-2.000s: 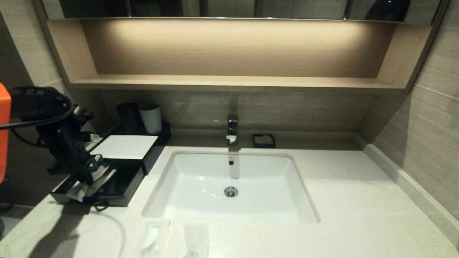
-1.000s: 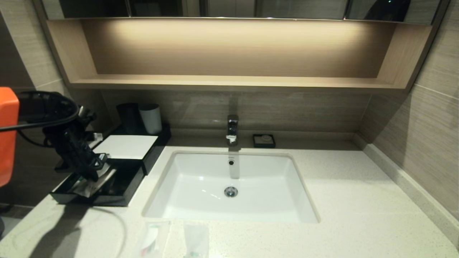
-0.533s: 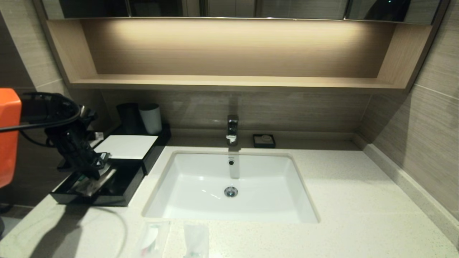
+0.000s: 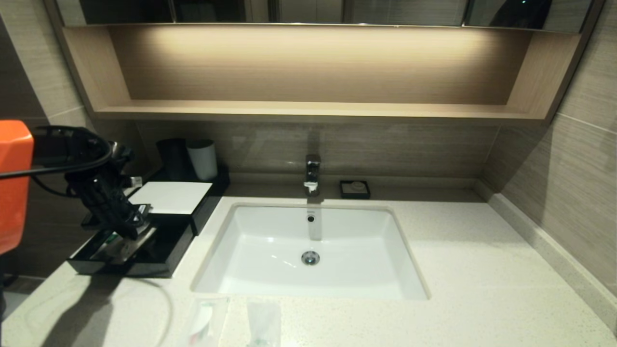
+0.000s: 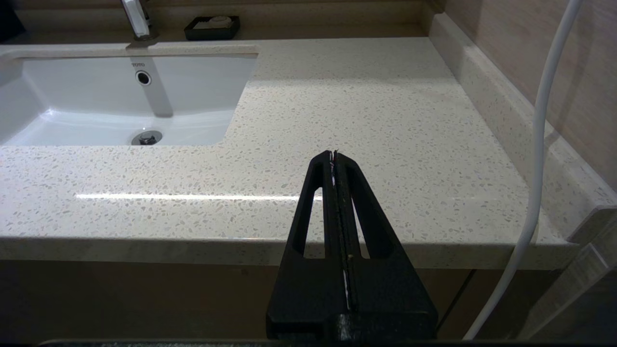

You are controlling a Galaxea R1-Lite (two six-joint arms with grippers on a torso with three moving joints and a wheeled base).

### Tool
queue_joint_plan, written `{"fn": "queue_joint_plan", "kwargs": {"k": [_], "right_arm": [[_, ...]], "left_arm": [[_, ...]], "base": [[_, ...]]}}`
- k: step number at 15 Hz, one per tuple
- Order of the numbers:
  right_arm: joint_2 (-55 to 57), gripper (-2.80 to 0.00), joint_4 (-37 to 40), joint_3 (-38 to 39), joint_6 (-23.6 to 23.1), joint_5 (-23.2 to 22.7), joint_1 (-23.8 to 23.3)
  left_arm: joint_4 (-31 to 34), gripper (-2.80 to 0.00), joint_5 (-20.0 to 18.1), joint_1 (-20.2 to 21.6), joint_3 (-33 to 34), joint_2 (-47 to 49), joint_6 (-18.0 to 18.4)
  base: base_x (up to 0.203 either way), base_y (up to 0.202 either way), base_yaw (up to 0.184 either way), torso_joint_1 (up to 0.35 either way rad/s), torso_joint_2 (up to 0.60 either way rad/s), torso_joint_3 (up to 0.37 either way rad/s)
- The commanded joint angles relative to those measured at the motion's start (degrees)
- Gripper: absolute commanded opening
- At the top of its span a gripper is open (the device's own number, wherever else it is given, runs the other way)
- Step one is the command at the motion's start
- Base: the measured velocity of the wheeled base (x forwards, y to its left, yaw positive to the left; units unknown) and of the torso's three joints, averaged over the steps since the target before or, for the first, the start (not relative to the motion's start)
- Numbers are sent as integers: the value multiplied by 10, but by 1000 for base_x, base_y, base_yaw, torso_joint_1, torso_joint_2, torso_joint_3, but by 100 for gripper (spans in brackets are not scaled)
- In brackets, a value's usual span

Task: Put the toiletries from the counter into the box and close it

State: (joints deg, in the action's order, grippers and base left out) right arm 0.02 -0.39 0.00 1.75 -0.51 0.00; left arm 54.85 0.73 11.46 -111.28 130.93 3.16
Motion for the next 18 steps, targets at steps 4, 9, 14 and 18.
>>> {"fn": "queue_joint_plan", "kwargs": {"k": [4, 9, 14, 18], "right_arm": [[1, -280, 0, 0, 0, 0, 0], [1, -280, -1, 0, 0, 0, 0], [1, -280, -1, 0, 0, 0, 0], [1, -280, -1, 0, 0, 0, 0]], "left_arm": [[-5, -280, 1, 1, 0, 10, 0], [-11, -280, 2, 1, 0, 8, 1], [-11, 0, 9, 1, 1, 3, 16], [-9, 0, 10, 1, 0, -2, 26]], "base": [[0, 0, 0, 0, 0, 0], [0, 0, 0, 0, 0, 0], [0, 0, 0, 0, 0, 0], [0, 0, 0, 0, 0, 0]]}}
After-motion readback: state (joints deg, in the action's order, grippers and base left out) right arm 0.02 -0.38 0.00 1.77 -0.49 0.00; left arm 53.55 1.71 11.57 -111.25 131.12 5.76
